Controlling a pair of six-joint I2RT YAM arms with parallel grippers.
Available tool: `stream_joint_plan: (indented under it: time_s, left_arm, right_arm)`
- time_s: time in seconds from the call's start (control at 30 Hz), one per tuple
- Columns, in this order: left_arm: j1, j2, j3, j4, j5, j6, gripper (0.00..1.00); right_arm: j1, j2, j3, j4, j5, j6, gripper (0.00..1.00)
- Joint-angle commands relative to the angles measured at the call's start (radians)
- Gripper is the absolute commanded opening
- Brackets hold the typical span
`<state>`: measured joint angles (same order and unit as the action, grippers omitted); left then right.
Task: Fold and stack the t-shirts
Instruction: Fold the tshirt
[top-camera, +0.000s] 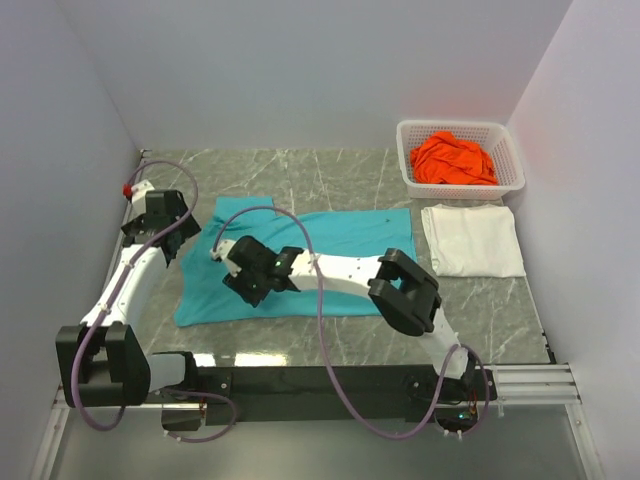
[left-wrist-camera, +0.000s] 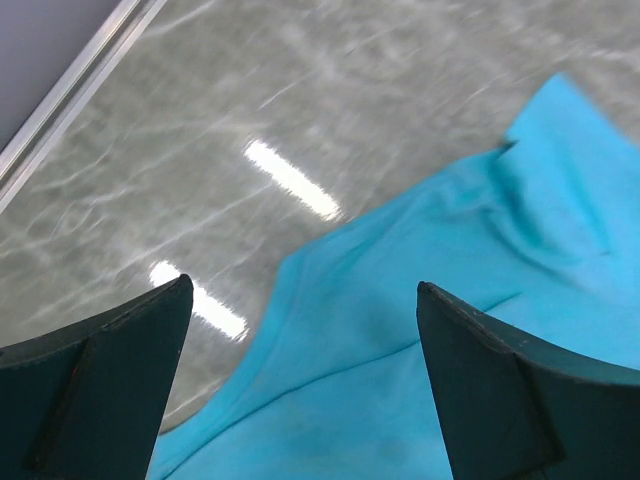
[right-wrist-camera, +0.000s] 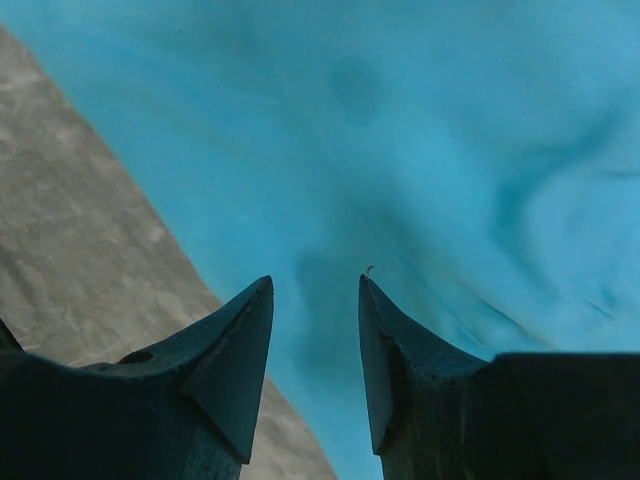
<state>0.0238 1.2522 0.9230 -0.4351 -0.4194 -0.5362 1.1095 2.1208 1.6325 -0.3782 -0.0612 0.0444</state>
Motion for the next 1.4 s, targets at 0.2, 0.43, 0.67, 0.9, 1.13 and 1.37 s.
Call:
stream_joint_plan:
  time_s: [0.2,0.43,0.67,0.9,1.13,1.37]
  left_arm:
    - [0.004,-0.106,-0.078,0.041,-0.117,-0.031,0.99]
    - [0.005,-0.114,-0.079,0.045,-0.134,-0.028,0.99]
    - [0.01,-0.114,-0.088,0.053,-0.101,-0.018,0.99]
    - [0.01,-0.039,-0.095,0.084,0.048,0.033,0.99]
    - [0.011,0.122,-0.049,0.065,0.107,0.064,0.95]
    - [0.013,0.234,-0.019,0.056,0.125,0.09,0.85]
  right_arm:
    - [0.085,0.097,0.079,-0.093,0.029,-0.1,0.47]
    - [0.157,0.091,0.079,-0.198,-0.037,-0.126,0.47]
    - [0.202,0.047,0.084,-0.24,-0.077,-0.101,0.47]
    - [0.092,-0.086,0.121,-0.225,0.01,-0.058,0.47]
    - [-0.206,-0.229,-0.067,-0.151,0.09,-0.046,0.47]
    - [-0.514,-0.228,-0.112,-0.125,0.196,0.03,0.45]
